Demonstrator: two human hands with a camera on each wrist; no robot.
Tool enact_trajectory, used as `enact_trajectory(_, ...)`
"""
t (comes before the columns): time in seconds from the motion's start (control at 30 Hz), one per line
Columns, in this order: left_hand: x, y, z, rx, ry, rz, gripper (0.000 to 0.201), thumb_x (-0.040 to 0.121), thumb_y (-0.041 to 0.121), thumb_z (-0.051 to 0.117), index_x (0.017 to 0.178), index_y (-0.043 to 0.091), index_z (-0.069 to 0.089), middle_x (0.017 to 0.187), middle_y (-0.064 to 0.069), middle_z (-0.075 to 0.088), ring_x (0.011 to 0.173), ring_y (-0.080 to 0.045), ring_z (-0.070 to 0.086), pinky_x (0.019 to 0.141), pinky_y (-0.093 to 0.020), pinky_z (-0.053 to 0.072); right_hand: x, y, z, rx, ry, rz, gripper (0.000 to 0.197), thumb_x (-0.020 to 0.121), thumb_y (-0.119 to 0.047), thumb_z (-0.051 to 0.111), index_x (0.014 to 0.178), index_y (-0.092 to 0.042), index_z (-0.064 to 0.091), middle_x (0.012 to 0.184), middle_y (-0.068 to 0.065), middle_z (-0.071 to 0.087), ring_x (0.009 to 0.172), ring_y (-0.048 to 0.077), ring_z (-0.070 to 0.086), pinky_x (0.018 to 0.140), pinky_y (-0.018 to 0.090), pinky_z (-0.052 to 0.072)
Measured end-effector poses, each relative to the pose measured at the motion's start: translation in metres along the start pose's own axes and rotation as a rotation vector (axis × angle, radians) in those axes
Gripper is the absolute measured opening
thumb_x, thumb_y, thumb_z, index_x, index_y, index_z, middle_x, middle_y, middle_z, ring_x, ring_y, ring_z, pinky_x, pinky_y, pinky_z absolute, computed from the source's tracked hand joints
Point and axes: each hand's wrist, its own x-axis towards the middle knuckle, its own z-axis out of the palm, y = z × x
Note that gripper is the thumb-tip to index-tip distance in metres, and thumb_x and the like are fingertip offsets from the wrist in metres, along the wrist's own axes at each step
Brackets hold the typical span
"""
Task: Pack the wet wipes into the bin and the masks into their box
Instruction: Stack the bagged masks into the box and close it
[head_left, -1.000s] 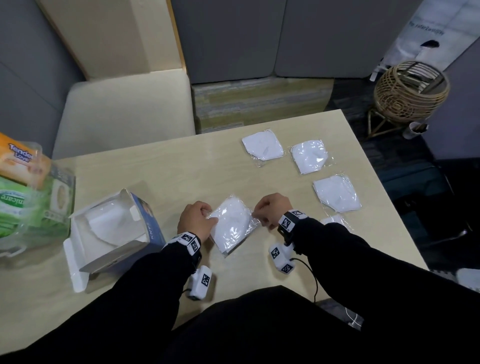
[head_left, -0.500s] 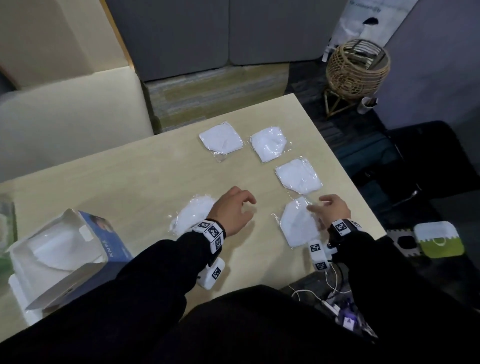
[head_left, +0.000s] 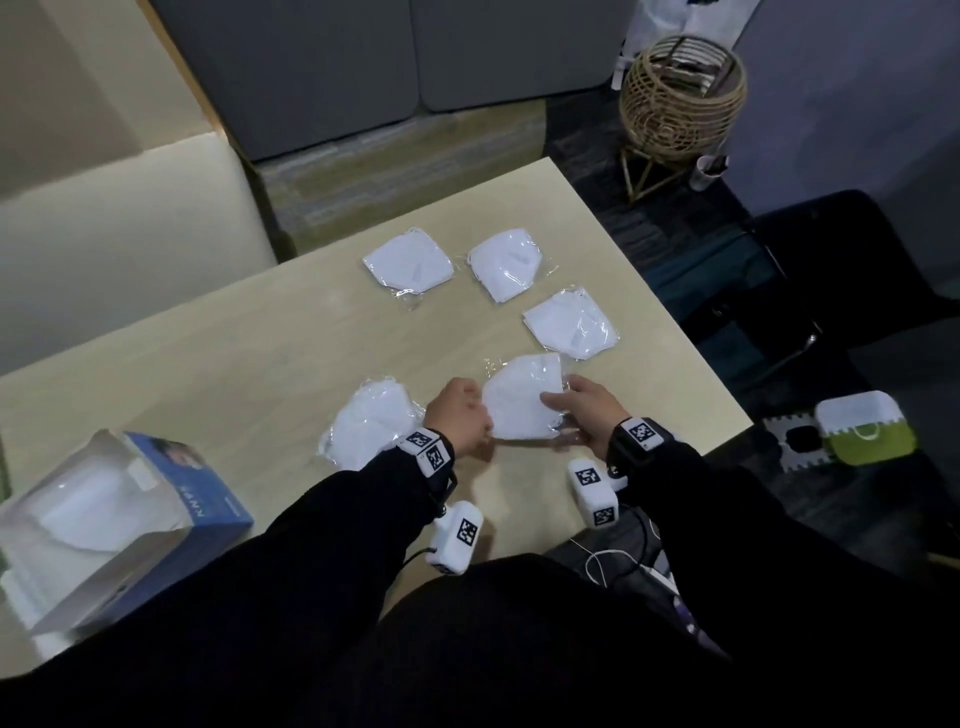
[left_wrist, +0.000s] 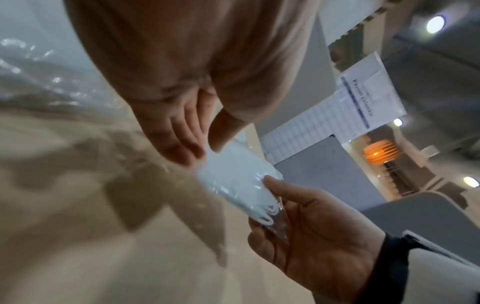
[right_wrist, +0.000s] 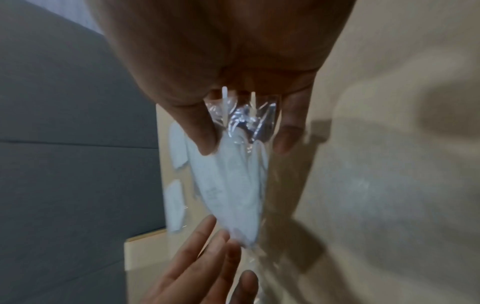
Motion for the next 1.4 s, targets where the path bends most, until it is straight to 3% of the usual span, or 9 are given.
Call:
enact_trajectory(0.13,-0.006,0.012,-0.033,-0.078,0.142,0.08,0.067,0.068,0.04,0.083,0.129,0.022,0.061,0.112,0.0,0.067,0.098,-0.022,0.07,0.09,-0.038,0.057,-0.017,-0.033,0.014,0.27,-0.087,-0.142,0.018,0.096,-0.007,0.068,0.089,-0.02,0.056,0.074,-0.003,0.06,0.061,0.018,0.058,0.068,0.041,0.057)
enact_trajectory(0.27,-0.016,0.015,-0.064,-0.41,0.039,0.045,0.022,0.092,0.007,0.071,0.114,0.01,0.07,0.1,-0.013,0.073,0.08,-0.026,0.069,0.065,-0.032,0.057,-0.028,-0.051,0.038,0.137,-0.254,-0.189,0.016,0.092,-0.011,0.075,0.094,-0.016,0.06,0.075,0.0,0.067,0.064,0.017,0.065,0.073,0.044,0.062)
enact_trajectory(0.4,-0.022,0.009,-0.114,-0.31,0.121,0.132,0.036,0.089,-0.005,0.065,0.109,0.024,0.062,0.098,-0.012,0.068,0.069,-0.02,0.063,0.058,-0.029,0.051,-0.028,-0.064,0.062,0.082,-0.281,-0.114,0.037,0.092,-0.042,0.074,0.105,-0.008,0.066,0.093,0.016,0.071,0.084,0.031,0.071,0.08,0.048,0.061)
enact_trajectory(0.5,-0.03,0.005,-0.152,-0.161,0.093,0.214,0.043,0.087,-0.006,0.064,0.115,0.027,0.065,0.092,-0.012,0.063,0.07,-0.018,0.057,0.056,-0.025,0.045,-0.026,-0.071,0.079,0.0,-0.294,-0.164,0.03,0.092,-0.027,0.075,0.116,-0.011,0.072,0.103,0.016,0.073,0.082,0.029,0.07,0.079,0.046,0.064)
enact_trajectory(0.63,-0.035,0.001,-0.178,-0.228,0.216,0.255,0.056,0.088,0.005,0.073,0.132,0.036,0.057,0.093,-0.006,0.064,0.079,-0.018,0.063,0.069,-0.029,0.054,-0.036,-0.075,0.112,-0.164,-0.442,-0.239,0.008,0.091,-0.012,0.075,0.093,-0.007,0.07,0.078,0.006,0.07,0.064,0.024,0.068,0.068,0.041,0.062)
enact_trajectory(0.77,-0.035,-0.011,-0.19,-0.464,0.295,0.149,0.055,0.08,0.023,0.085,0.13,0.02,0.062,0.104,-0.007,0.077,0.086,-0.021,0.073,0.081,-0.039,0.059,-0.041,-0.086,0.14,-0.038,-0.324,-0.298,0.011,0.089,-0.009,0.076,0.086,-0.011,0.065,0.078,0.007,0.067,0.065,0.026,0.068,0.064,0.04,0.063)
enact_trajectory(1.03,-0.042,-0.04,-0.2,-0.238,0.402,0.132,0.022,0.082,0.002,0.076,0.1,0.014,0.077,0.078,-0.004,0.075,0.064,-0.02,0.068,0.059,-0.03,0.053,-0.034,-0.079,0.151,-0.036,-0.212,-0.23,0.009,0.092,-0.012,0.074,0.09,-0.003,0.074,0.076,0.01,0.066,0.064,0.019,0.066,0.061,0.041,0.064)
enact_trajectory(1.23,-0.048,-0.089,-0.18,0.033,0.371,0.034,0.021,0.07,0.007,0.085,0.08,0.026,0.081,0.072,0.008,0.077,0.072,-0.016,0.074,0.075,-0.034,0.064,-0.03,-0.028,0.15,-0.192,-0.173,-0.11,0.01,0.084,-0.004,0.079,0.087,-0.003,0.069,0.075,0.018,0.074,0.065,0.027,0.073,0.065,0.048,0.065)
enact_trajectory(1.4,-0.045,-0.099,-0.171,0.067,0.41,0.047,0.031,0.072,0.004,0.082,0.094,0.025,0.08,0.078,0.005,0.074,0.073,-0.011,0.069,0.08,-0.029,0.06,-0.032,-0.011,0.157,-0.13,-0.109,-0.043,0.033,0.08,0.003,0.079,0.091,-0.011,0.051,0.067,0.023,0.065,0.06,0.032,0.053,0.062,0.049,0.052)
